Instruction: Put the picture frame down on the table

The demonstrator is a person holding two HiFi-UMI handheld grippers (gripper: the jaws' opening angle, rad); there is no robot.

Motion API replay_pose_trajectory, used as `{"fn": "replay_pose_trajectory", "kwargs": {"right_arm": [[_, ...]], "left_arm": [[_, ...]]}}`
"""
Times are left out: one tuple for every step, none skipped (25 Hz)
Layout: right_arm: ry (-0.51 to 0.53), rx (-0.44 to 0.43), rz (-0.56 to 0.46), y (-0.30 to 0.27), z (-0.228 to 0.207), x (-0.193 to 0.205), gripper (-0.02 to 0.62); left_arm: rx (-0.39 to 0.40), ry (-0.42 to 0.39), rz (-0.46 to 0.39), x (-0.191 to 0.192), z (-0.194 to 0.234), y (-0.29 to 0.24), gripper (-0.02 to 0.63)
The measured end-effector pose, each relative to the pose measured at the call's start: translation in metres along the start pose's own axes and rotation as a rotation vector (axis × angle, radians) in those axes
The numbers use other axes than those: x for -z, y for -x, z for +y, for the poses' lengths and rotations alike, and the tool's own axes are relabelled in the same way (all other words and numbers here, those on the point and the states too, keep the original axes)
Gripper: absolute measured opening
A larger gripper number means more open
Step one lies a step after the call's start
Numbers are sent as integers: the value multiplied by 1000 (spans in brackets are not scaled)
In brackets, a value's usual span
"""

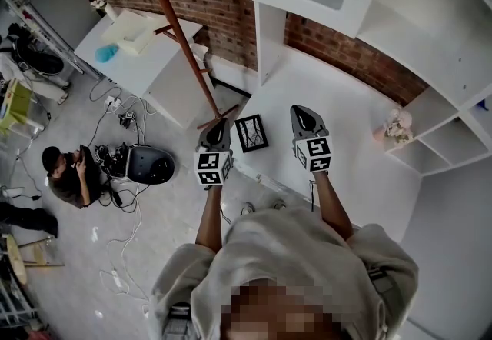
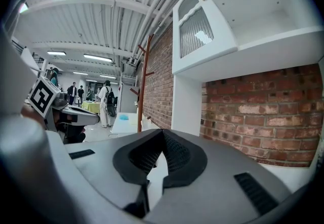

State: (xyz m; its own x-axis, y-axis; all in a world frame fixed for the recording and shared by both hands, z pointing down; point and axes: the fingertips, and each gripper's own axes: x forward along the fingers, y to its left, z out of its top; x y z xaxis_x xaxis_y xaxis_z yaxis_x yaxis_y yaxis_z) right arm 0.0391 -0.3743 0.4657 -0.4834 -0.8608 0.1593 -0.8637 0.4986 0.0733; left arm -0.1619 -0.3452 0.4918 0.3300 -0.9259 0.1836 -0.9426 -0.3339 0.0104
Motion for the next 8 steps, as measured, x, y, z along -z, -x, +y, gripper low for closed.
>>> {"fn": "replay_pose_trajectory", "kwargs": {"right_arm": [[0,-1,1,-1,0,0,25],[0,-2,1,-1,0,0,25],[-1,-3,2,-1,0,1,25],[-1,-4,4,-1,1,2,25],[-2,-5,6,-1,1,4,25],[-3,-7,10,-1,2,5,25],[-4,-8,14,-1,3,6,25],[-5,-9,17,0,3,8,25]], "left_arm": [[0,0,0,0,0,-1,14],[0,0,0,0,0,-1,14],[0,0,0,0,0,-1,14],[0,-1,0,0,0,-1,14],[-1,-1,-1,1,0,0,14],[-1,-2,-1,1,0,0,14],[-1,-2,-1,1,0,1,14],[-1,-2,-2,1,0,1,14]]}}
